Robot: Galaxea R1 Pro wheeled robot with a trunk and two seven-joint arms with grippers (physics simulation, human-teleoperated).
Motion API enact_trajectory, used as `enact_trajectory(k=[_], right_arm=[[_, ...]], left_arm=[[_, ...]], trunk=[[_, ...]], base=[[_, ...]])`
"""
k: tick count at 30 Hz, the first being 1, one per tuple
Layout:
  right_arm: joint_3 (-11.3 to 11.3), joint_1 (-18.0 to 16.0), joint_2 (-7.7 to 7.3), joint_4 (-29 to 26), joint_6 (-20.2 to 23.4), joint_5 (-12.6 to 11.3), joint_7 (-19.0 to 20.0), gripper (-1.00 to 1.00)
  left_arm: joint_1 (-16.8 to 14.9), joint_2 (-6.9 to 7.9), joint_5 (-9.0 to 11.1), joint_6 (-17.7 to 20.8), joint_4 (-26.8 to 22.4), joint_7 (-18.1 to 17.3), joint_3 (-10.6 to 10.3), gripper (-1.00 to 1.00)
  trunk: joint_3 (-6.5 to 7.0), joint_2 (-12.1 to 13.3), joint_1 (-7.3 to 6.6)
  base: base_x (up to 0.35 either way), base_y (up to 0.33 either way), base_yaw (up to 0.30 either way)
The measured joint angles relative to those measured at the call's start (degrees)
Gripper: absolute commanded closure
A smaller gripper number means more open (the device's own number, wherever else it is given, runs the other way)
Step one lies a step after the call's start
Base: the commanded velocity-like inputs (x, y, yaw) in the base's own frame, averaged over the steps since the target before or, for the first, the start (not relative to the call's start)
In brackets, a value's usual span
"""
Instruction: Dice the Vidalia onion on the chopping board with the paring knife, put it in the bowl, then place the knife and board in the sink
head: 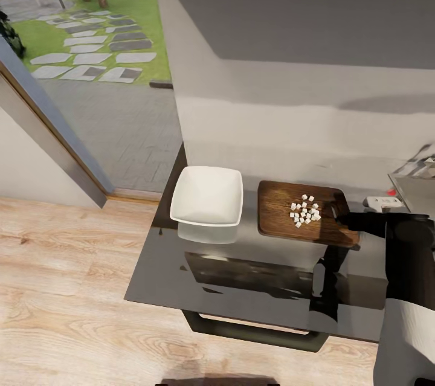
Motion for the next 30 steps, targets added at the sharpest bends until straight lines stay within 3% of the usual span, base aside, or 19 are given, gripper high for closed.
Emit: enact_trajectory(k=[16,20,22,30], right_arm=[[0.0,-0.01,0.01,0.6,-0.09,-0.21,-0.08,1.0],[-0.03,0.02,-0.04,0.65,-0.46,2.33,0.17,1.0],[0.0,0.02,-0.02,0.66,-0.14,1.37,0.26,1.0],[-0.01,0.02,-0.04,0.66,-0.24,1.64,0.24,1.0]], left_arm=[[0.0,-0.09,0.0,0.0,1.12,0.03,-0.03,-1.0],[0.0,-0.09,0.01,0.0,1.17,0.03,-0.03,-1.0],[0.0,-0.09,0.01,0.0,1.17,0.03,-0.03,-1.0],[0.0,-0.09,0.01,0.0,1.24,0.03,-0.03,-1.0]], trunk=[[0.3,0.0,0.0],[0.64,0.02,0.01],[0.82,0.02,0.01],[1.54,0.02,0.01]], base=[[0.0,0.0,0.0],[0.0,0.0,0.0],[0.0,0.0,0.0],[0.0,0.0,0.0]])
